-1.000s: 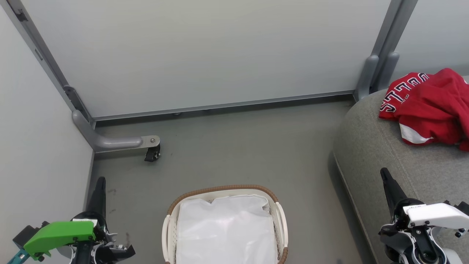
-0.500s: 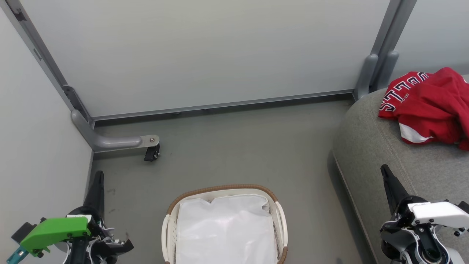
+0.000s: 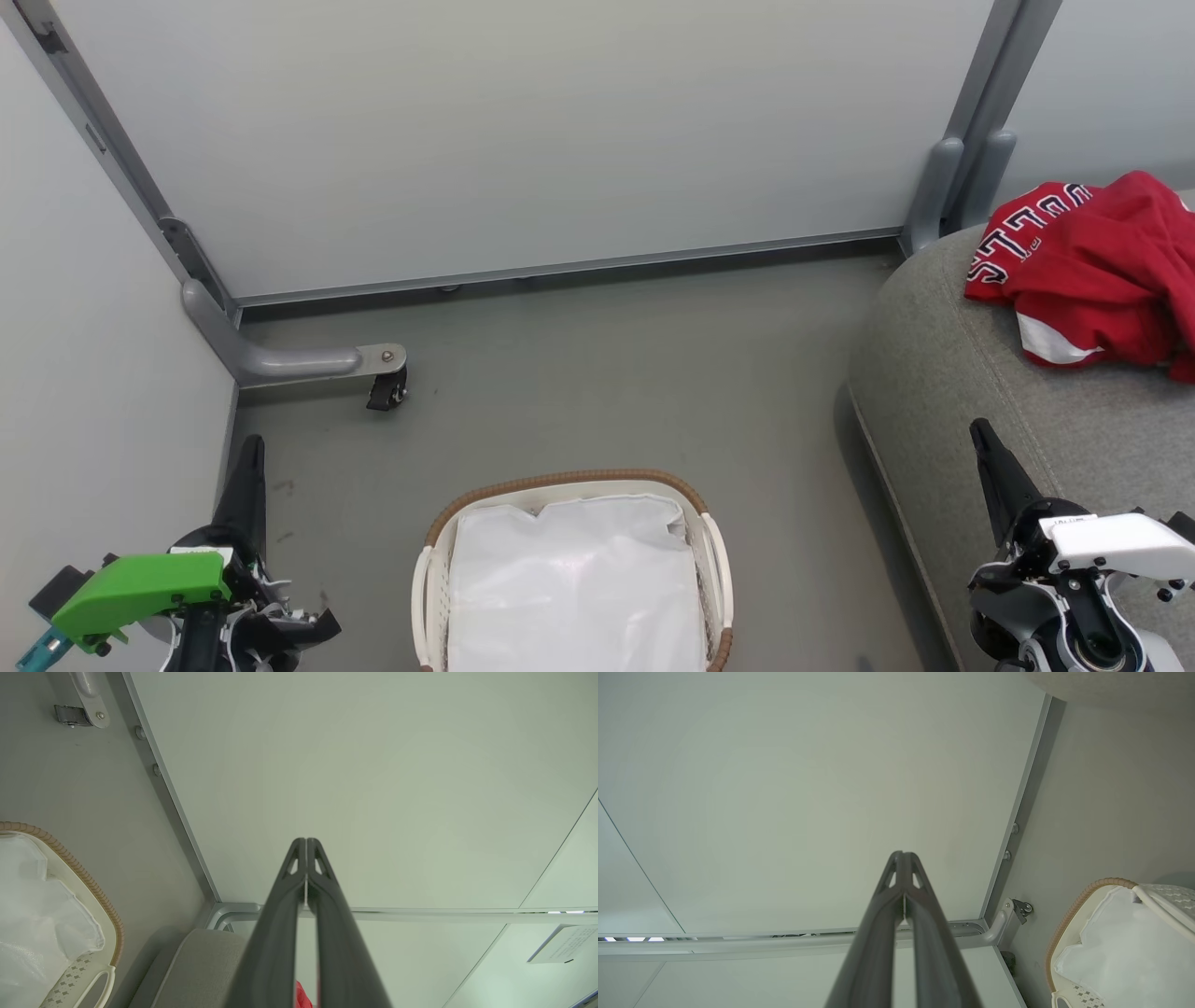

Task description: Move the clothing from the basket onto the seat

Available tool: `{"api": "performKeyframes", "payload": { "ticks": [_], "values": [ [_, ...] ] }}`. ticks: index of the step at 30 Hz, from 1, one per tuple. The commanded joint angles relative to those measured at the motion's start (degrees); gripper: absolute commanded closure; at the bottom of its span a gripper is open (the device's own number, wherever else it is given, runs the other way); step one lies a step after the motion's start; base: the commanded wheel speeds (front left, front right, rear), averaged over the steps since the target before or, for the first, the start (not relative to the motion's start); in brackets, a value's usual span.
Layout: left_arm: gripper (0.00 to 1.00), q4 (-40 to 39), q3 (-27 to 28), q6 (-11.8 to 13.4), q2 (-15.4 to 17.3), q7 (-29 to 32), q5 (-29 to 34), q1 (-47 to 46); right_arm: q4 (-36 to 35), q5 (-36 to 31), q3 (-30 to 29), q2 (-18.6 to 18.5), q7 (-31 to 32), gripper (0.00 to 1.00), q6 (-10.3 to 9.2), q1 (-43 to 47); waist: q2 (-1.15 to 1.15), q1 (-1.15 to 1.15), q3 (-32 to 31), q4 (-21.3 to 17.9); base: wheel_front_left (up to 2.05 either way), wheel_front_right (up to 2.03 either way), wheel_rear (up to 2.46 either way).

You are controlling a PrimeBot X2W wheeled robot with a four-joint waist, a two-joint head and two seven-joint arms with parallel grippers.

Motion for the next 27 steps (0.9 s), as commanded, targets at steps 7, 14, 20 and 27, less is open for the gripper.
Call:
{"api": "performKeyframes", "payload": {
  "ticks": [7, 14, 20, 27],
  "values": [
    [1.0, -0.12, 0.15, -0.22, 0.37, 0.21, -0.18, -0.53, -0.22, 0.17, -0.11, -0.34, 0.18, 1.0, -0.02, -0.5, 0.0, 0.0, 0.0, 0.0, 0.0, 0.0, 0.0],
    [1.0, -0.12, 0.14, -0.22, 0.37, 0.21, -0.18, -0.53, -0.22, 0.17, -0.11, -0.34, 0.18, 1.0, -0.02, -0.5, 0.0, 0.0, 0.0, 0.0, 0.0, 0.0, 0.0],
    [1.0, -0.13, 0.14, -0.22, 0.37, 0.21, -0.18, -0.53, -0.22, 0.18, -0.11, -0.34, 0.18, 1.0, -0.02, -0.5, 0.0, 0.0, 0.0, 0.0, 0.0, 0.0, 0.0],
    [1.0, -0.13, 0.14, -0.22, 0.37, 0.21, -0.18, -0.53, -0.22, 0.18, -0.11, -0.34, 0.18, 1.0, -0.02, -0.5, 0.0, 0.0, 0.0, 0.0, 0.0, 0.0, 0.0]
  ]
}}
